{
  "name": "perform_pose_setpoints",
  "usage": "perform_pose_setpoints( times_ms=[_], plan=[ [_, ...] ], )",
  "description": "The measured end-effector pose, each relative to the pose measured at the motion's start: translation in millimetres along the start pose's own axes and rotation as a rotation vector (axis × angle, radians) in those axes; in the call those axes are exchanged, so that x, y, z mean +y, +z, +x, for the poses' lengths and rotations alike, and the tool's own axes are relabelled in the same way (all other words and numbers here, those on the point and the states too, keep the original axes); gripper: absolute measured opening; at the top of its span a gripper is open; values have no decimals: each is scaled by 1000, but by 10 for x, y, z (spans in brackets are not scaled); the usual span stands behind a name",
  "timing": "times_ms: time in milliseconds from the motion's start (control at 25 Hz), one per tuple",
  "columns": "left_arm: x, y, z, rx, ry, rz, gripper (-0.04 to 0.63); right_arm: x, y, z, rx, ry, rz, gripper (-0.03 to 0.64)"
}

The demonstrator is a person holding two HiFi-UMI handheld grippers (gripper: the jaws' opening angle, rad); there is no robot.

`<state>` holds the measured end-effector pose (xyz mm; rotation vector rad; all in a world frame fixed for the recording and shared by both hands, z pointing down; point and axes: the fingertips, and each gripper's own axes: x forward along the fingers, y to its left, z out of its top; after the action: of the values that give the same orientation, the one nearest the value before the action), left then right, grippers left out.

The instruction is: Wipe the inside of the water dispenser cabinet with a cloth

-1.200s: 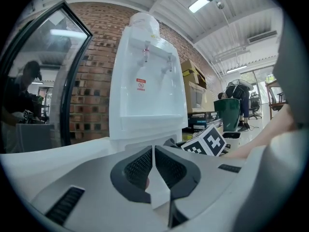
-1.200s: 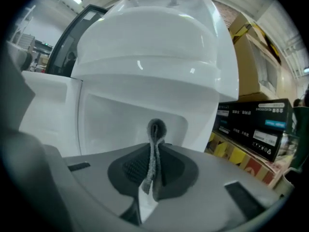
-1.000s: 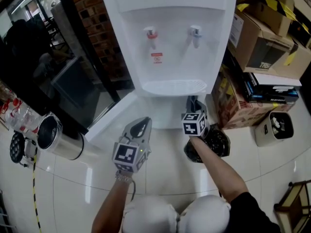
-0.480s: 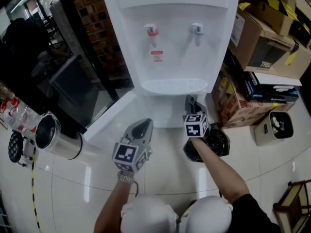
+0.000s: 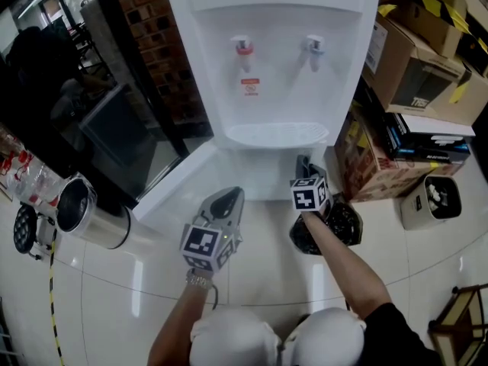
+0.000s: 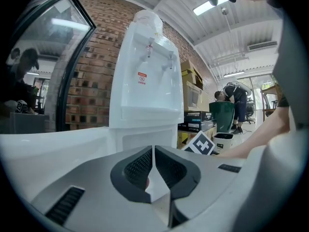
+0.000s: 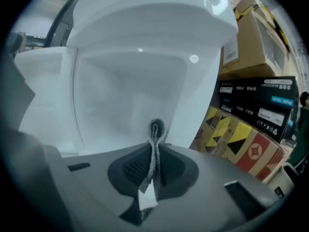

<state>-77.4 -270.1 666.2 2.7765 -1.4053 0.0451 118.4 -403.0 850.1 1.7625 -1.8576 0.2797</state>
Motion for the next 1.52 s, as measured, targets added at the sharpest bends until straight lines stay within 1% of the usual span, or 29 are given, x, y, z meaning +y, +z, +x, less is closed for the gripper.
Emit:
perform_pose_setpoints(
  times_ms=[80, 120, 280, 320, 360, 400, 440, 560, 600, 640, 680, 840, 960, 1000, 1080, 1160, 1280, 1360, 1400, 1440, 1480, 1520],
  plan=[
    [23, 0, -16, 0, 10, -4, 21, 74, -270, 65, 65, 23, -1, 25],
    [27, 1, -22, 1, 14, -6, 21, 102, -328, 65, 76, 35, 1, 25],
    [43, 20, -36, -3, 22, -7, 21, 192, -143, 0, 13, 75, -14, 25],
    [45, 25, -42, -5, 23, -8, 21, 266, -84, 32, -16, 101, -32, 25],
    [45, 27, -48, -5, 23, -8, 21, 369, -5, 60, -47, 130, -72, 25],
    [44, 29, -55, -5, 23, -7, 21, 496, 79, 87, -77, 160, -141, 25],
    [45, 30, -62, -4, 23, -5, 21, 646, 159, 114, -104, 193, -240, 25],
    [59, 29, -95, 7, 27, 3, 21, 1113, 308, 182, -170, 292, -631, 25],
    [63, 26, -110, 12, 29, 5, 21, 1235, 294, 230, -180, 320, -729, 25],
    [65, 22, -125, 14, 29, 8, 21, 1329, 261, 290, -180, 347, -788, 24],
    [71, 14, -138, 13, 29, 10, 21, 1396, 224, 356, -174, 370, -812, 23],
    [133, -36, -168, 19, 35, 13, 21, 1482, 136, 566, -136, 434, -814, 23],
    [195, -90, -174, 47, 45, 16, 21, 1508, 29, 663, -80, 509, -824, 23],
    [211, -94, -171, 42, 50, 12, 21, 1511, -6, 665, -61, 533, -830, 23],
    [218, -93, -158, 22, 55, 5, 21, 1510, -92, 631, -28, 576, -854, 23],
    [202, -117, -156, 33, 50, 4, 21, 1520, -178, 548, -1, 619, -889, 23],
    [201, -122, -153, 40, 46, 3, 21, 1597, -351, 371, 31, 728, -946, 23],
    [204, -115, -155, 42, 49, -2, 21, 1631, -398, 227, 21, 785, -973, 23],
    [204, -109, -155, 42, 48, -3, 21, 1626, -362, 176, 1, 791, -971, 23],
    [206, -102, -155, 41, 48, -2, 21, 1604, -282, 159, -27, 774, -955, 23],
    [211, -95, -155, 42, 49, -2, 21, 1568, -161, 176, -60, 736, -928, 23],
    [218, -87, -154, 41, 52, -3, 21, 1520, -20, 224, -92, 679, -896, 23]
  ],
)
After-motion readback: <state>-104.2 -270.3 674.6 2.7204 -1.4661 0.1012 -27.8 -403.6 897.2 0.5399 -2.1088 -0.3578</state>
